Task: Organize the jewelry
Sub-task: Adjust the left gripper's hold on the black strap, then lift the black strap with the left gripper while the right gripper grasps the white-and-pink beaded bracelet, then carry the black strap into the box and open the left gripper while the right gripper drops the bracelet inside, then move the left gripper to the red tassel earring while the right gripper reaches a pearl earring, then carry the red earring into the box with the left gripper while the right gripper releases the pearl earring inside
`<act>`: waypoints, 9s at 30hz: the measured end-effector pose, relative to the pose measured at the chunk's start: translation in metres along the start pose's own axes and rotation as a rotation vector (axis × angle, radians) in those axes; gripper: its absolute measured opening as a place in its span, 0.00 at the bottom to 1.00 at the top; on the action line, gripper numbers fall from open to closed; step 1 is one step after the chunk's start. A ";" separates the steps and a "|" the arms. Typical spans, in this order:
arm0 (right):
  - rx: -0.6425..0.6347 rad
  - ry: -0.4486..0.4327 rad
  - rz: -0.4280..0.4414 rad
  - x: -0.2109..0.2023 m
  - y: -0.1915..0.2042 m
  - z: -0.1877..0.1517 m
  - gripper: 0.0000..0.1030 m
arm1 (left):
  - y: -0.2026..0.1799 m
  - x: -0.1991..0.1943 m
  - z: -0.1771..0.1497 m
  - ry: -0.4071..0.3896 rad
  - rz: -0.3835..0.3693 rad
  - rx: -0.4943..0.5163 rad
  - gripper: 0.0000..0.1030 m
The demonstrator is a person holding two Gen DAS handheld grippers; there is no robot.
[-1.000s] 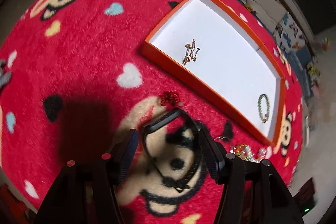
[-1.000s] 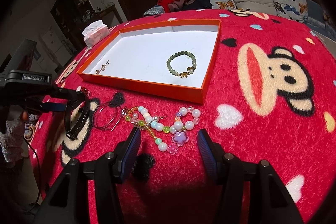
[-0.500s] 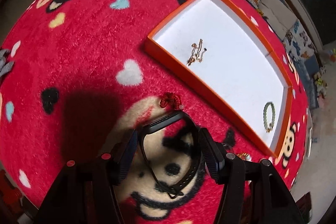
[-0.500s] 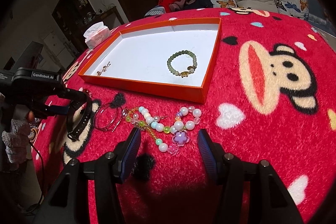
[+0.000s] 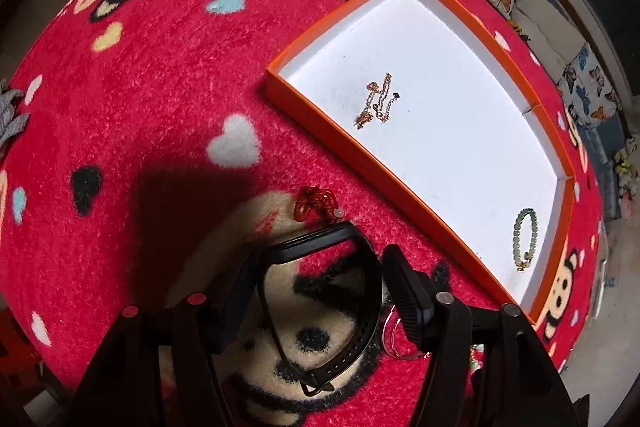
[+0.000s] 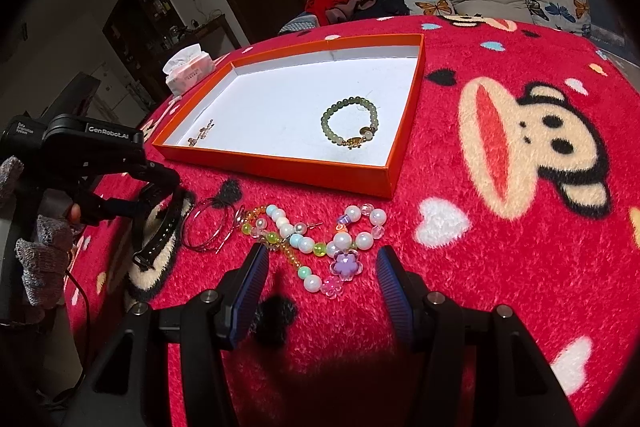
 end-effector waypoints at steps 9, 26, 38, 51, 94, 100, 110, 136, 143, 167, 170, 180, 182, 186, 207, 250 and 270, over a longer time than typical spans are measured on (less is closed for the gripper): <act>-0.003 0.001 -0.007 0.000 0.000 0.000 0.60 | -0.017 0.007 -0.004 -0.040 0.058 0.094 0.70; -0.014 0.006 -0.058 0.000 0.003 0.001 0.60 | -0.016 0.011 -0.002 0.001 -0.049 0.160 0.75; -0.018 0.000 -0.080 -0.004 0.006 0.000 0.60 | 0.010 -0.008 -0.011 -0.027 -0.071 0.198 0.51; 0.005 -0.010 -0.158 -0.004 0.003 0.007 0.52 | 0.003 -0.042 -0.021 -0.078 -0.117 0.383 0.50; -0.047 -0.261 -0.148 -0.086 0.046 0.112 0.11 | -0.059 -0.124 0.071 -0.206 -0.163 0.639 0.50; -0.044 -0.270 -0.159 -0.071 0.037 0.136 0.11 | -0.088 -0.095 0.104 -0.170 -0.169 0.650 0.50; 0.005 -0.200 -0.139 -0.017 0.012 0.144 0.11 | -0.127 -0.038 0.136 -0.131 -0.119 0.682 0.50; 0.013 -0.019 -0.265 0.040 -0.011 0.111 0.39 | -0.132 0.017 0.144 -0.067 -0.065 0.672 0.61; 0.007 -0.059 -0.265 0.022 -0.006 0.112 0.50 | -0.131 -0.001 0.142 -0.111 -0.084 0.691 0.61; -0.016 0.035 -0.307 0.005 0.013 0.013 0.40 | -0.046 -0.072 0.050 -0.174 -0.161 0.808 0.61; -0.019 0.043 -0.312 0.010 0.014 0.008 0.36 | -0.029 -0.068 0.036 -0.175 -0.148 0.836 0.61; -0.021 0.030 -0.347 0.021 0.013 0.010 0.22 | 0.001 -0.051 0.008 -0.185 -0.125 0.931 0.61; -0.019 0.024 -0.355 0.021 0.014 0.010 0.22 | 0.002 -0.049 0.005 -0.187 -0.121 0.952 0.61; -0.028 0.015 -0.383 0.024 0.015 0.012 0.18 | 0.004 -0.045 -0.002 -0.195 -0.123 0.993 0.61; -0.025 -0.013 -0.350 0.013 0.018 0.009 0.09 | -0.010 -0.009 0.012 -0.183 -0.077 1.073 0.32; -0.007 -0.110 -0.259 -0.008 0.024 0.065 0.09 | -0.036 -0.079 0.067 -0.364 -0.118 0.999 0.17; 0.020 -0.030 -0.263 0.030 0.008 0.068 0.10 | -0.032 -0.017 0.094 -0.261 -0.059 0.955 0.20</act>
Point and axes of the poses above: each gripper's, at about its wrist camera, not at the fingertips, and x roughly the way its jaws point, y to its left, z to its top, the point moved 6 cm from there along x, roughly the way its jaws point, and after that the axes turned 7 degrees about y, right-handed, at the moved point
